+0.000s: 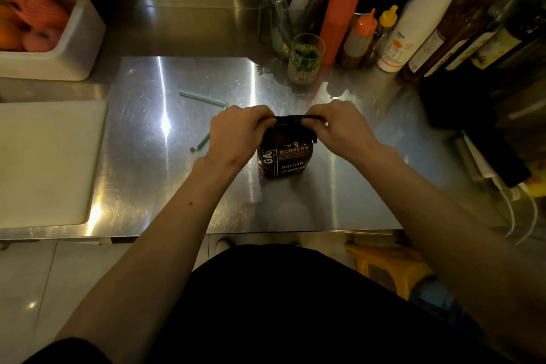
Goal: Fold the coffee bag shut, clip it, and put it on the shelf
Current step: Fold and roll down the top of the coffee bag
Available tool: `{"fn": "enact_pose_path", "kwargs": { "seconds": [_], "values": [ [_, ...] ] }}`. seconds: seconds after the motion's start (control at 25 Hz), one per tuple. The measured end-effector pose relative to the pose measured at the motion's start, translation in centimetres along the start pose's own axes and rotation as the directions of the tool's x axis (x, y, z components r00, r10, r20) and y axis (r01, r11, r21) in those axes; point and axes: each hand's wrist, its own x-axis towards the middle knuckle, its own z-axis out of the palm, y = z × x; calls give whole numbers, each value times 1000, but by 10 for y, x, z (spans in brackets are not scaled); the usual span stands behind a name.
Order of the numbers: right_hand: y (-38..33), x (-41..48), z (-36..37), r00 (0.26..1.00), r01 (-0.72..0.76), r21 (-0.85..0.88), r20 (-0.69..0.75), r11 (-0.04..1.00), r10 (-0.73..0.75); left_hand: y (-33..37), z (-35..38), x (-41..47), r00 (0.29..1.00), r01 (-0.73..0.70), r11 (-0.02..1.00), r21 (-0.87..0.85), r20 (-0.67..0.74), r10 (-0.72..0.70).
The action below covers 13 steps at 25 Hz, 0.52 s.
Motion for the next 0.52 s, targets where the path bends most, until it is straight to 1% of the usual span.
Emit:
{"fn": "enact_pose_path", "kwargs": {
  "seconds": [0.08, 0.16, 0.2, 0.24, 0.32, 0.36, 0.44, 0.52],
  "values": [
    [-1, 0, 3, 997, -5, -98, -77, 995, -2, -1, -3, 1, 999, 9, 996, 86, -36, -6],
    [-3, 2, 6, 992, -10, -117, -125, 993, -5, -1, -1, 5, 998, -53, 993, 105, -38, 57],
    [-4, 4, 8, 993, -18, -69, -115, 997, 9, -1, 1, 6, 996, -86, 994, 68, -7, 86],
    [-4, 4, 8, 996, -17, -11, -90, 1000, 16, -1, 3, 8, 994, -95, 995, -8, 48, 95],
    [-2, 4, 9, 998, 19, 58, -66, 998, -15, -2, 5, 11, 982, -85, 983, -160, 152, 109],
    [-1, 3, 9, 997, 47, 82, -61, 996, -42, -4, 7, 13, 977, -91, 978, -189, 173, 125],
    [-1, 0, 5, 994, 109, 116, -25, 987, -107, -5, 7, 14, 971, -134, 974, -182, 175, 166],
    [-3, 0, 4, 986, 166, 84, 18, 982, -168, -5, 6, 16, 963, -173, 968, -179, 173, 204]
  ]
}}
